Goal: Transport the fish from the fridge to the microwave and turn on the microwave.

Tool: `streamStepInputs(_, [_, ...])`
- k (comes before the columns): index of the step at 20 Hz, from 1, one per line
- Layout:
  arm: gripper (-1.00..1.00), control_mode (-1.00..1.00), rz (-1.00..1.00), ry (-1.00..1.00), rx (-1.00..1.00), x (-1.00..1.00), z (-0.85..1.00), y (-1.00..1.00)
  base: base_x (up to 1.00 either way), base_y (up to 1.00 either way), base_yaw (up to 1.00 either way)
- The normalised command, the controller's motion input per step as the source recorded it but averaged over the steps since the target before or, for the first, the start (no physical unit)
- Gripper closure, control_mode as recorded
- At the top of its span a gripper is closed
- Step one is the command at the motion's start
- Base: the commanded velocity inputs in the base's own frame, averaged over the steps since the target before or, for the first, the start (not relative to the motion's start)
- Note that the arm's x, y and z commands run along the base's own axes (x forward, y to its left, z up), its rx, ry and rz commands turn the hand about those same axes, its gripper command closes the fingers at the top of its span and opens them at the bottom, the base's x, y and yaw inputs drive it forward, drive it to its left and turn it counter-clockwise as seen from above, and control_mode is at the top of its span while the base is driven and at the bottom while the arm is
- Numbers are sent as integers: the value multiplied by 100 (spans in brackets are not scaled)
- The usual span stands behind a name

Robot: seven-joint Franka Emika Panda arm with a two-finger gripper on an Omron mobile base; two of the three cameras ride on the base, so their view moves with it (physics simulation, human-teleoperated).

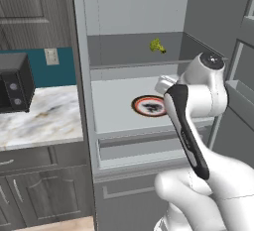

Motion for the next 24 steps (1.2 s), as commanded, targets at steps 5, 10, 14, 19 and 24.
streamStepInputs(5, [100, -100, 14, 0, 0, -35, 23, 0, 0, 0, 0])
streamStepInputs(10, [100, -100, 10, 0, 0, -33, 35, 0, 0, 0, 0])
streamStepInputs(14, [100, -100, 5, 0, -3, -29, 21, 7, 0, 0, 0])
streamStepInputs(19, [100, -100, 17, -1, -3, -28, 1, 12, 0, 0, 0])
streamStepInputs(24, [100, -100, 19, -5, -4, -36, 5, 11, 0, 0, 0])
